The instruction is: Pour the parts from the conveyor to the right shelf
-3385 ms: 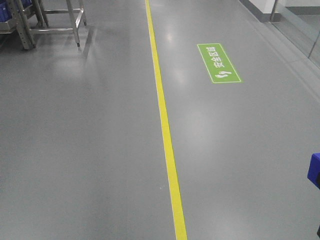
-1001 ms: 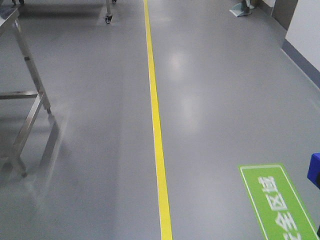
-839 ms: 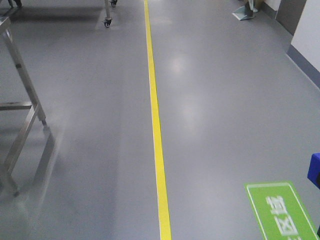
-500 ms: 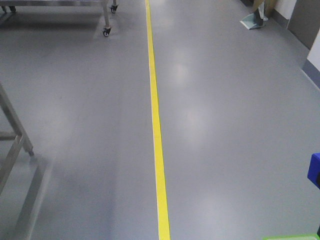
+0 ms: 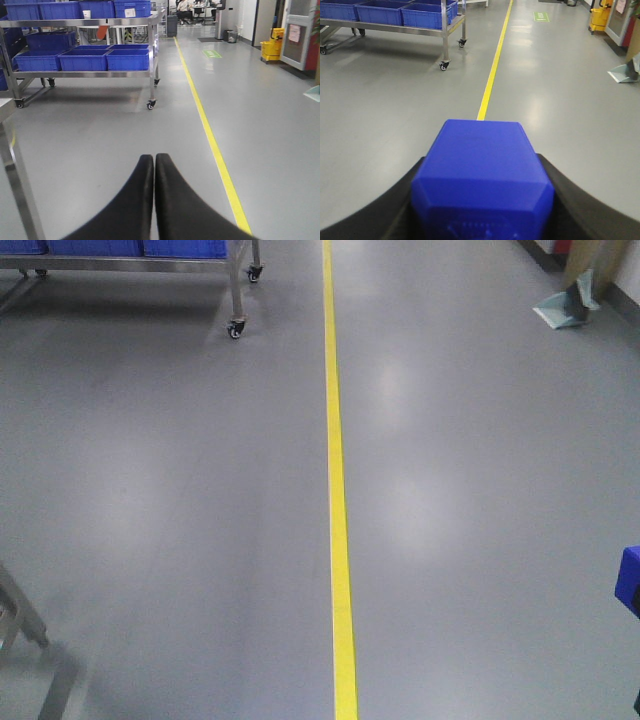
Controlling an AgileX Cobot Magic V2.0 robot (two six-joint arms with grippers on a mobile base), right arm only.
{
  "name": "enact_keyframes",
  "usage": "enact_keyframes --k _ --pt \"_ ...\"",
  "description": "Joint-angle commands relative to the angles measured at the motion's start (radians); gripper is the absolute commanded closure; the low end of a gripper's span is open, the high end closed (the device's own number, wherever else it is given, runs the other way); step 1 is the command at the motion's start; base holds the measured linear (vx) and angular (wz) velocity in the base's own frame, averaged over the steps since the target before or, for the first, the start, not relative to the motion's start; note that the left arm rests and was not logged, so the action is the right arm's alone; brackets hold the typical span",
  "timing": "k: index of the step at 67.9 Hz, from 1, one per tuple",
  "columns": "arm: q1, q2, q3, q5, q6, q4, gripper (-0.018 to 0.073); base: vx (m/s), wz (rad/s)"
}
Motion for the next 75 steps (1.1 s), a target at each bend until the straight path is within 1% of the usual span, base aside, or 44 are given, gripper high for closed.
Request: enact_keyframes --k 1,40,75 --pt "0.0 0.009 -0.03 -0.082 -0.001 -0.013 0.0565 0.88 0.15" --pt "0.0 0.009 -0.03 -0.083 -0.001 -0.013 0.0565 0.87 0.16" --pt "0.0 0.009 -0.03 -0.082 -0.001 -0.013 0.0565 0.8 0.43"
